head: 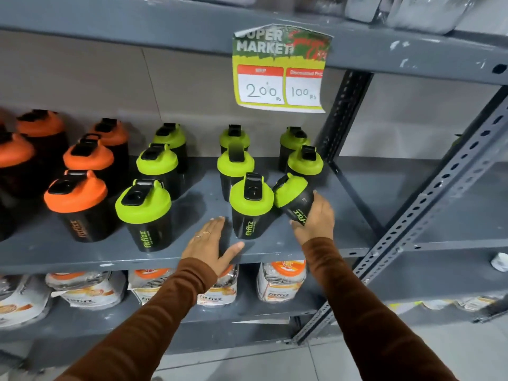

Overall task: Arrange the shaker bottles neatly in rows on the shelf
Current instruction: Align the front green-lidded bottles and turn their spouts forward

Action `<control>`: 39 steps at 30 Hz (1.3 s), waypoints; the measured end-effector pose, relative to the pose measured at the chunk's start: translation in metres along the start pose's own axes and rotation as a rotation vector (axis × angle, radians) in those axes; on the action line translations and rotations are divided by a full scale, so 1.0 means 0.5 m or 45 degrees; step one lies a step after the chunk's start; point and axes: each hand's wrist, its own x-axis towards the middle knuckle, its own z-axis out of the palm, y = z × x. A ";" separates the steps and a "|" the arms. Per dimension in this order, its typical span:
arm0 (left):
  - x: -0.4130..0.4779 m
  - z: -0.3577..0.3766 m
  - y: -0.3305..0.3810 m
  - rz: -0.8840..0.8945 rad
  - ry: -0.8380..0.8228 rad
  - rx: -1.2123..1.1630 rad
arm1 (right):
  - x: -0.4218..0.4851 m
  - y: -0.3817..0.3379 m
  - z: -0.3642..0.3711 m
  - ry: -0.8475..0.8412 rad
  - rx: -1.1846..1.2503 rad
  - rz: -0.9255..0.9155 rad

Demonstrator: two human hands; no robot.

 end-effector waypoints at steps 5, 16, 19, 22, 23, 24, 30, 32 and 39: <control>0.037 0.020 0.055 -0.151 0.084 -0.537 | -0.027 0.020 0.002 0.050 0.636 0.242; 0.063 0.038 0.096 -0.385 0.216 -0.692 | -0.034 0.046 -0.016 -0.042 0.757 0.395; 0.056 0.032 0.087 -0.412 0.233 -0.680 | -0.035 0.048 -0.018 -0.032 0.748 0.382; 0.045 0.027 0.080 -0.423 0.247 -0.674 | -0.038 0.052 -0.023 -0.017 0.764 0.390; 0.042 0.025 0.079 -0.422 0.252 -0.676 | -0.039 0.053 -0.025 -0.013 0.769 0.387; 0.039 0.023 0.079 -0.414 0.258 -0.678 | -0.040 0.052 -0.029 -0.012 0.776 0.379; 0.034 0.012 0.083 -0.384 0.174 -0.601 | -0.052 0.060 -0.041 -0.071 0.756 0.359; 0.035 0.008 0.080 -0.401 0.134 -0.591 | -0.054 0.067 -0.040 -0.102 0.741 0.402; 0.028 0.007 0.075 -0.442 0.094 -0.577 | -0.060 0.079 -0.044 -0.172 0.767 0.464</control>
